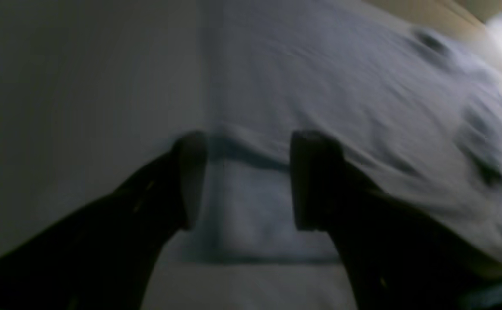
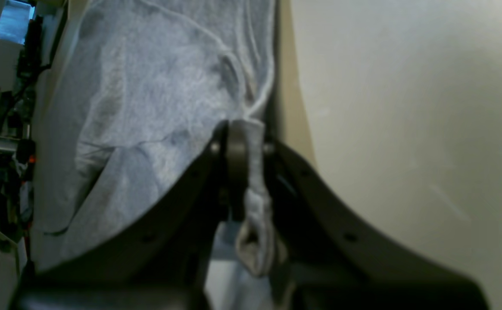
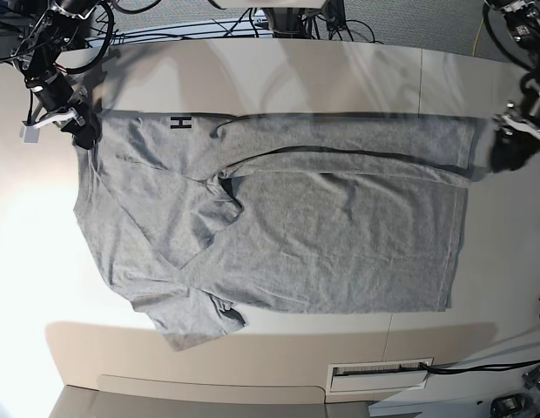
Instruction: Fold the T-shirt properly
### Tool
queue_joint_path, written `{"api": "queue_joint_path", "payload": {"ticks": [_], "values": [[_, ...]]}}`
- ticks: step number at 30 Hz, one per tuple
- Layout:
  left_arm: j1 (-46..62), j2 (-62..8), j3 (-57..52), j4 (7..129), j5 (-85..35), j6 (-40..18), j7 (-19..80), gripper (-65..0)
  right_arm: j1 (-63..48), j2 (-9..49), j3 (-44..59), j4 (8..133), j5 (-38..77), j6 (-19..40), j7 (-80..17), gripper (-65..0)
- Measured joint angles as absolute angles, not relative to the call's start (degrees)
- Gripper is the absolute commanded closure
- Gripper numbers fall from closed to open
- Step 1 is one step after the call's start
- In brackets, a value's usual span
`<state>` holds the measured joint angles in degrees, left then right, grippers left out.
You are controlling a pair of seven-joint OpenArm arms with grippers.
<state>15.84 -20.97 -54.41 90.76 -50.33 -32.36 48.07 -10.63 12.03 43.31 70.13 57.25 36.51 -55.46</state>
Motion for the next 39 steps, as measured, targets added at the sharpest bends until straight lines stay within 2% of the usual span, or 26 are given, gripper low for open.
{"api": "queue_joint_path", "payload": {"ticks": [3,7,9,16,19,25,34,39], "values": [[16.38,-20.99,-55.9,90.15,-47.59,-23.57,46.7,-33.9,-10.61,12.03,43.31,70.13,56.97,36.53,-55.46,0.0],[16.43,-20.27,-55.07,87.85,-46.37,-20.36,46.46,-44.8,-10.63,12.01,43.31,70.13,56.9,36.69,-55.51,0.0],[16.45,-20.1,-54.02,85.32,-46.52,-20.32,46.44,-47.8,-10.61,12.01,43.31,70.13,56.88,36.69,-55.48,0.0],[16.27,-20.01,-52.23,76.79,-53.52,-20.93,48.03,-47.9,-10.63,12.01,43.31,70.13,56.86,36.71,-55.46,0.0],[16.16,-20.01,-52.18,75.66,-57.21,-23.49,50.59,-47.9,-10.63,12.01,43.31,70.13,56.86,36.71,-55.48,0.0],[16.14,-20.32,-50.59,74.22,-60.12,-23.88,51.16,-47.9,-10.63,12.01,43.31,70.13,56.86,36.71,-55.48,0.0],[13.78,-20.56,-40.42,74.28,-61.1,-24.95,49.89,-47.8,-10.63,12.01,43.31,70.13,56.88,36.73,-55.55,0.0],[13.43,-20.36,-40.27,74.22,-60.73,-27.49,50.87,-41.8,-10.63,12.01,43.31,70.13,56.86,36.73,-55.51,0.0]]}}
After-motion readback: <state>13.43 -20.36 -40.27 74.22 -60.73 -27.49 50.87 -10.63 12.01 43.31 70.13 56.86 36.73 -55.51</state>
